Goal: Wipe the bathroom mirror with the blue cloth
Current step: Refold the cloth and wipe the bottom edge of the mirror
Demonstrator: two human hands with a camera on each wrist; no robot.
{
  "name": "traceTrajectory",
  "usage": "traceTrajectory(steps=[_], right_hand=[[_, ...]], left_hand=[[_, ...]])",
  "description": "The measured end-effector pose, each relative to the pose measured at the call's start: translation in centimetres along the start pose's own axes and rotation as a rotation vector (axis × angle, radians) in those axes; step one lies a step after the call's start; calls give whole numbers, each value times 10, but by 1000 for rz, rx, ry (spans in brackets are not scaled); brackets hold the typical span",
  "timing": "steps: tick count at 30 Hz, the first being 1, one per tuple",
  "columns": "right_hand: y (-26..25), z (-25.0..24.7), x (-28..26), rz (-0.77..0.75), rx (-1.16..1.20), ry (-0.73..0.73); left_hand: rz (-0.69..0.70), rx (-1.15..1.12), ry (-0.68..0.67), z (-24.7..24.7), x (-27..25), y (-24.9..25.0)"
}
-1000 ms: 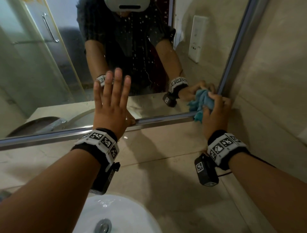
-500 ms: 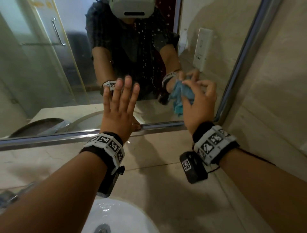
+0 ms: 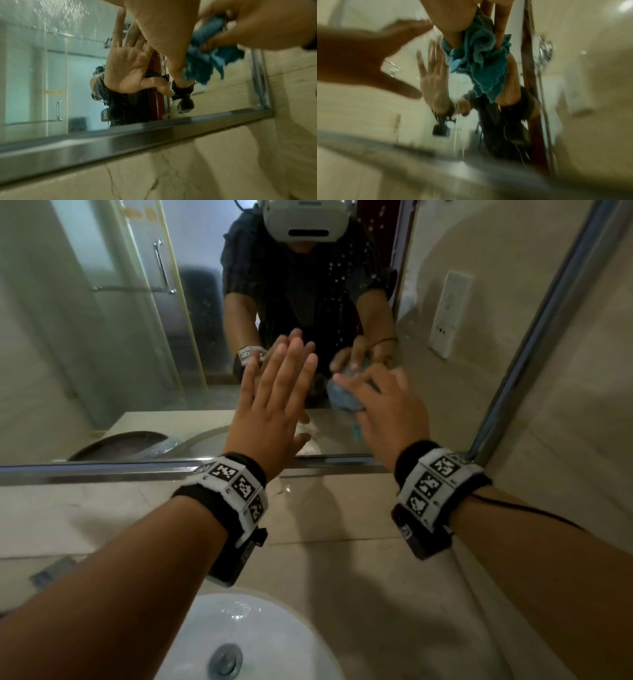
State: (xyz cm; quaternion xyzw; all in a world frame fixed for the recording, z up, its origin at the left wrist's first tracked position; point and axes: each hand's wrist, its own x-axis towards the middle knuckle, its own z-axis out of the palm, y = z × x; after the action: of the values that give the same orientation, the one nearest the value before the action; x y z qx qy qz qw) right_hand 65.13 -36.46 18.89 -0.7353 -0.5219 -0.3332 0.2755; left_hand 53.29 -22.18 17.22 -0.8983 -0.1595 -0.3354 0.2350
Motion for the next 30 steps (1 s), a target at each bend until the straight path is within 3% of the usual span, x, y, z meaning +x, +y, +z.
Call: traceTrajectory(steps=[3, 5, 7, 9, 12, 14, 17, 20, 23, 26, 30], right_hand=[[-16, -12, 47, -16, 35, 189], [-20, 0, 50, -19, 29, 234], [-16, 22, 22, -139, -63, 119], [-1, 40, -16, -251, -147, -98], [11, 28, -32, -229, -168, -207], [-2, 10, -6, -146, -59, -118], [-27, -11, 54, 65, 82, 152], [-36, -2, 73, 33, 33, 233], [-22, 27, 30, -118, -48, 93], [-3, 42, -18, -109, -88, -131], [-9, 23, -13, -115, -67, -150]], left_hand=[[-58, 18, -45, -3, 8, -10], [-72, 30, -54, 3, 8, -9], [-77, 50, -52, 8, 7, -9], [-71, 67, -55, 9, 7, -11], [-68, 68, -61, 10, 6, -12], [-67, 56, -56, 10, 6, -12], [-67, 70, -59, 12, 6, -13], [-65, 44, -51, 17, 0, -14], [-62, -3, -33, 26, -15, -13], [-72, -11, -39, 28, -20, -11], [-35, 4, -64, 20, -22, -19]])
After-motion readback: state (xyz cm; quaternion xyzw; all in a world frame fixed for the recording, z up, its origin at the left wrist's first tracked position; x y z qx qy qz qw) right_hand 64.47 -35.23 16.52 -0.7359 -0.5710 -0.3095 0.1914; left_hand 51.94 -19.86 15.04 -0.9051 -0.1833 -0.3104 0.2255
